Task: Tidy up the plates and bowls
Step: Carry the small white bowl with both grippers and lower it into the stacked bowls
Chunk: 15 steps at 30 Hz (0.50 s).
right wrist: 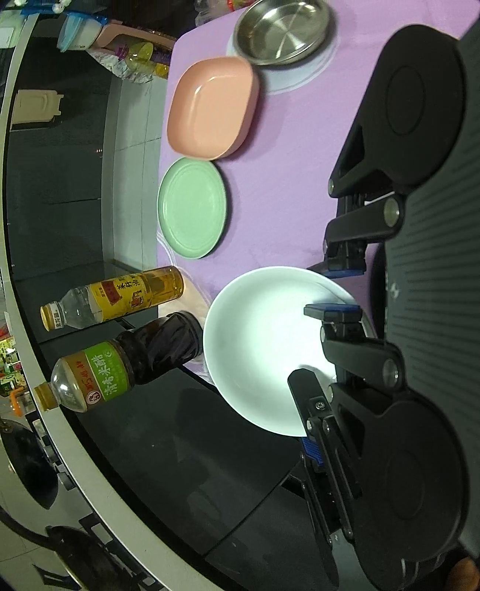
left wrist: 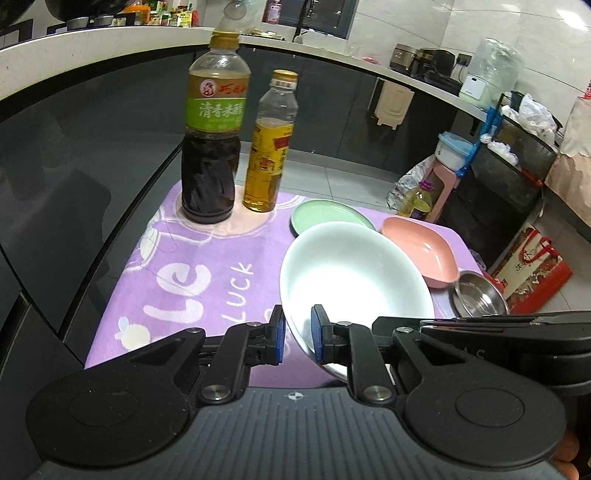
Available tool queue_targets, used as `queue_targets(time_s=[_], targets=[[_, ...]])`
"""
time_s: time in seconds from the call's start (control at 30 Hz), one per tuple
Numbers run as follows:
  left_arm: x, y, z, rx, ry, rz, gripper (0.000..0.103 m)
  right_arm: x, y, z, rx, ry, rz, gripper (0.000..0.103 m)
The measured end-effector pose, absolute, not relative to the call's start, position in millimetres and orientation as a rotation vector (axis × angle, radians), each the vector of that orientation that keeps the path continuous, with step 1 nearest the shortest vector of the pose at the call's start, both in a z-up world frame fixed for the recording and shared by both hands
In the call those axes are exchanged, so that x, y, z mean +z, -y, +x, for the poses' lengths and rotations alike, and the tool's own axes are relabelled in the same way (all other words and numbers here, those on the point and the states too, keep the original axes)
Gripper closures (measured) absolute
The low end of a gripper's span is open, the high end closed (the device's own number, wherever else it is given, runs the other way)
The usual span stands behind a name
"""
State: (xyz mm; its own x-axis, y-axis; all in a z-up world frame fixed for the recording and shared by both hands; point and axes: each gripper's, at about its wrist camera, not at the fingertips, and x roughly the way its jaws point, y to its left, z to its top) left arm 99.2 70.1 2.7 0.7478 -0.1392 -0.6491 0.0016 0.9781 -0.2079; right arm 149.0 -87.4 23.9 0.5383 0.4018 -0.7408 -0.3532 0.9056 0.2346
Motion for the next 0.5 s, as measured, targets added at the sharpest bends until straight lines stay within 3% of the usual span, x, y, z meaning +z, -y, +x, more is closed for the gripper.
queue_targets(time_s=[0.5], targets=[[0.7,-48.5,52.1,-0.115,-0.751,-0.186,0.089,18.1,124.5,99.4,0.468,-0.898,0.120,0.090]])
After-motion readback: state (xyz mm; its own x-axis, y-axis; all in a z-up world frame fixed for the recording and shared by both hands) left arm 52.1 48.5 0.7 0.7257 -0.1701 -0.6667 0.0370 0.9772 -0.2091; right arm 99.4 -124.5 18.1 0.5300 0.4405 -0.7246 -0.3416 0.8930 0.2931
